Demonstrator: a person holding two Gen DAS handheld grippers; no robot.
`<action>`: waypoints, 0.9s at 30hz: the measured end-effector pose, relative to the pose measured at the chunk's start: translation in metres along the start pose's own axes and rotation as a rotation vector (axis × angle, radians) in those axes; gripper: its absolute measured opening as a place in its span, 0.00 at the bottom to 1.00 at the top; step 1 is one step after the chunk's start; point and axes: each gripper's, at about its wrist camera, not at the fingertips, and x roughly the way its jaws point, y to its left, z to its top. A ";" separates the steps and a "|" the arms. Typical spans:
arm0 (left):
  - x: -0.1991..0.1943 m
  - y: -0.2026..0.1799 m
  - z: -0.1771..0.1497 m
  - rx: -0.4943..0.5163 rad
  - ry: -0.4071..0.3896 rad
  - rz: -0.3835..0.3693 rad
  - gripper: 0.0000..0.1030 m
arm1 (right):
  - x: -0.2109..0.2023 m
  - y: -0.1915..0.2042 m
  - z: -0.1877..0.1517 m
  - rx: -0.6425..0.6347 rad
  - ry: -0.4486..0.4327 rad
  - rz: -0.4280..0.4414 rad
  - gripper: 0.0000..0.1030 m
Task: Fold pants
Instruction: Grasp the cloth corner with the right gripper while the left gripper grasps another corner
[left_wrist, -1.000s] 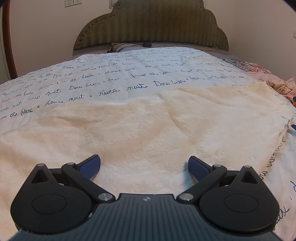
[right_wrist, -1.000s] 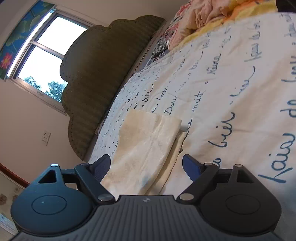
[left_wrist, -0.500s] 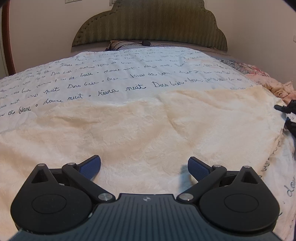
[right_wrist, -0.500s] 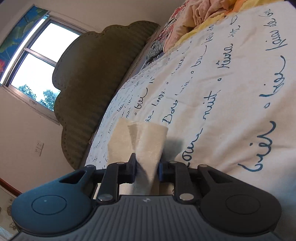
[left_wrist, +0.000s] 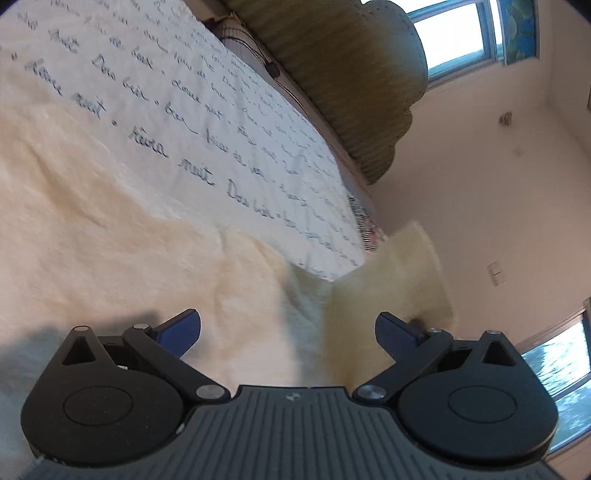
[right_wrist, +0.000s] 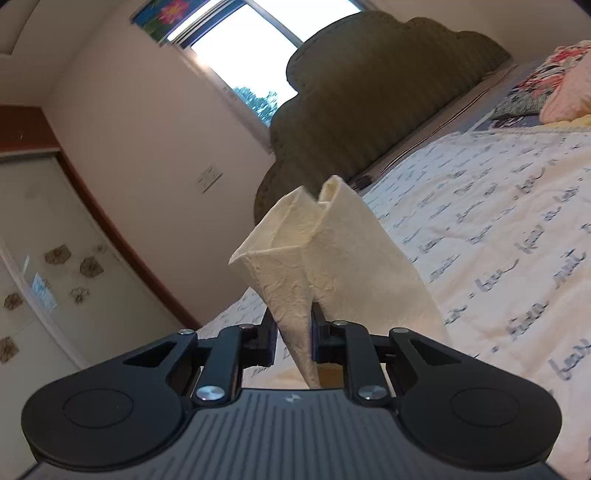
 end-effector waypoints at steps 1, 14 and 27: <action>0.006 0.000 0.001 -0.031 0.012 -0.033 0.99 | 0.005 0.008 -0.007 -0.026 0.028 0.006 0.16; 0.072 0.018 0.011 -0.267 0.077 -0.130 0.89 | 0.019 0.091 -0.076 -0.574 0.267 -0.072 0.16; 0.098 -0.008 0.008 0.037 0.115 0.090 0.48 | 0.013 0.116 -0.148 -1.094 0.261 -0.344 0.67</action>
